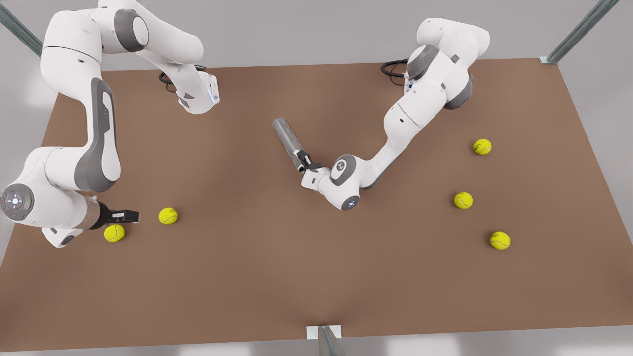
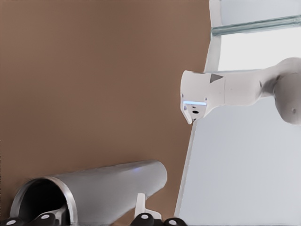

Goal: Put the tennis tube upright

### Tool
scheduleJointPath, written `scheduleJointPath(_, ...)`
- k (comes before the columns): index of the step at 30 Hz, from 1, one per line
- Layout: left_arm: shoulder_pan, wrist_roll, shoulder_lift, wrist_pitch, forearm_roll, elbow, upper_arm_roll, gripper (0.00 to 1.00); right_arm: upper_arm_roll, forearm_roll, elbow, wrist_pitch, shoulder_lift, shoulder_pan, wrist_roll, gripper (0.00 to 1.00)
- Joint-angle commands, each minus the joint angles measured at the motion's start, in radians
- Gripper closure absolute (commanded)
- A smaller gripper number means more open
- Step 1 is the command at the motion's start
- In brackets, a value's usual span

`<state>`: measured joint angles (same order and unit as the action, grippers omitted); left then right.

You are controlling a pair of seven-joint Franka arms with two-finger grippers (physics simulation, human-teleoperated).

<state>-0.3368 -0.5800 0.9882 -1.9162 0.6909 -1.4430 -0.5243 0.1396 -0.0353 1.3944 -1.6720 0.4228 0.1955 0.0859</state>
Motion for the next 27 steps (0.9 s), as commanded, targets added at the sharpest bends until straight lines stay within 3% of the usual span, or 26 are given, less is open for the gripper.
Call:
scheduleJointPath(1,0.001,0.0,0.0,0.0,0.012,0.0,-0.003,0.39,0.0,0.0,0.0,0.0,0.001,-0.001,0.0,0.0)
scheduleJointPath(3,0.015,0.014,-0.002,0.009,0.018,-0.002,-0.019,0.41,0.0,0.0,0.002,0.002,0.001,-0.002,0.0,0.0)
scheduleJointPath(8,0.024,0.017,-0.003,0.006,0.019,-0.003,-0.02,0.63,0.0,0.0,0.0,0.002,0.001,0.001,0.002,0.0)
scheduleJointPath(13,0.012,0.017,0.001,-0.012,0.033,-0.005,-0.031,0.55,0.0,0.002,0.0,0.0,0.001,0.005,0.0,0.0)
scheduleJointPath(22,-0.033,0.019,0.01,-0.056,0.044,-0.011,-0.029,0.54,0.0,0.0,0.0,0.0,0.001,0.001,0.0,0.0)
scheduleJointPath(25,-0.03,0.019,0.004,-0.056,0.044,-0.02,-0.029,0.62,0.0,0.0,0.0,0.0,0.001,0.001,0.0,0.0)
scheduleJointPath(27,-0.031,0.019,0.007,-0.056,0.044,-0.022,-0.029,0.63,0.0,0.0,0.0,0.0,0.001,-0.001,0.0,0.0)
